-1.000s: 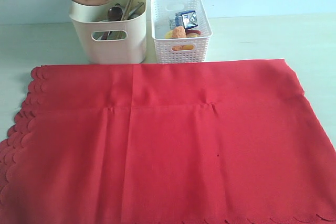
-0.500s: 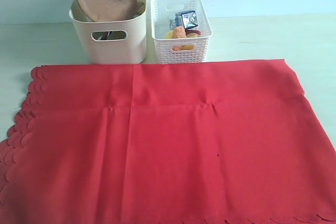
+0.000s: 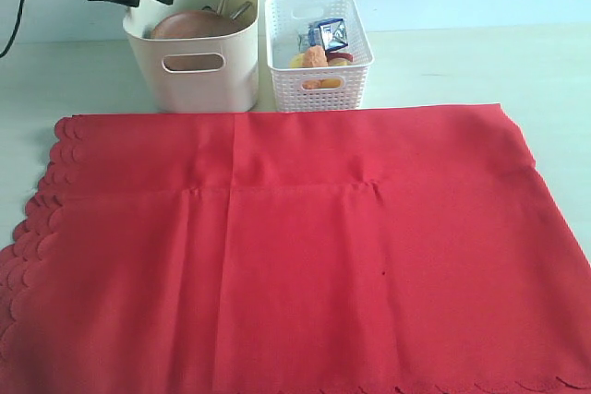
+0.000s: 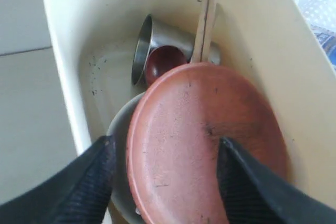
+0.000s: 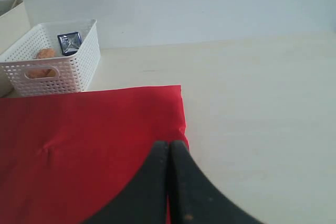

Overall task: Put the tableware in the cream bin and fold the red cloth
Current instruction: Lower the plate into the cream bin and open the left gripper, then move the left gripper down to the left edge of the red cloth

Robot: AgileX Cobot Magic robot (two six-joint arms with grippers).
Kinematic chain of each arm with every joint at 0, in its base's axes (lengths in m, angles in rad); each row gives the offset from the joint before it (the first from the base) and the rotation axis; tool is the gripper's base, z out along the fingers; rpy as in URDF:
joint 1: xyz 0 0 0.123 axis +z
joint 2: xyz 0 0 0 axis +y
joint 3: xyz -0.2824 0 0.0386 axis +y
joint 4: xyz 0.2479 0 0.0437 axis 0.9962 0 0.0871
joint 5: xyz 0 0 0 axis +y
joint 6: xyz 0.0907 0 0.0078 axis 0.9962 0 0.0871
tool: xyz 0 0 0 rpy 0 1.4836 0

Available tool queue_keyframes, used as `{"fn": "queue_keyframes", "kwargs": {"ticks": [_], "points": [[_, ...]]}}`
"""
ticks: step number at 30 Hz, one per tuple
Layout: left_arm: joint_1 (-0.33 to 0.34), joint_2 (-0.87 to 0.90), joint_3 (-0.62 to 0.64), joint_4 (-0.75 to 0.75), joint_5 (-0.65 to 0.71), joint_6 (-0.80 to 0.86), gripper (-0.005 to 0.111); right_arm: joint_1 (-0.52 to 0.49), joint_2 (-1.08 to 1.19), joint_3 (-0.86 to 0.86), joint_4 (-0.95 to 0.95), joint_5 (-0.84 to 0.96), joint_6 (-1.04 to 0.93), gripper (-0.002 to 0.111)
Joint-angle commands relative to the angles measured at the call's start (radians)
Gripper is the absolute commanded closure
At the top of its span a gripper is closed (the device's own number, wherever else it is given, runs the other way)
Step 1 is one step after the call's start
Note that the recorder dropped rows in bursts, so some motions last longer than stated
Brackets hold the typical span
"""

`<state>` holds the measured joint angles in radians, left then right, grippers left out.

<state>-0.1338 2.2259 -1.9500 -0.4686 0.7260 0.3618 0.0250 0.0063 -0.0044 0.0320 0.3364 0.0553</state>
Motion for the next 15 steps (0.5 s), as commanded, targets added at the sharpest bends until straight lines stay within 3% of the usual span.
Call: {"fn": "queue_keyframes", "kwargs": {"ticks": [1, 15], "points": [[0.001, -0.066, -0.006, 0.003, 0.013, -0.004, 0.050, -0.002, -0.006, 0.004, -0.006, -0.008, -0.002, 0.108], [0.045, -0.207, -0.006, 0.096, 0.289, -0.168, 0.060, -0.002, -0.006, 0.004, -0.006, -0.008, -0.002, 0.108]]}}
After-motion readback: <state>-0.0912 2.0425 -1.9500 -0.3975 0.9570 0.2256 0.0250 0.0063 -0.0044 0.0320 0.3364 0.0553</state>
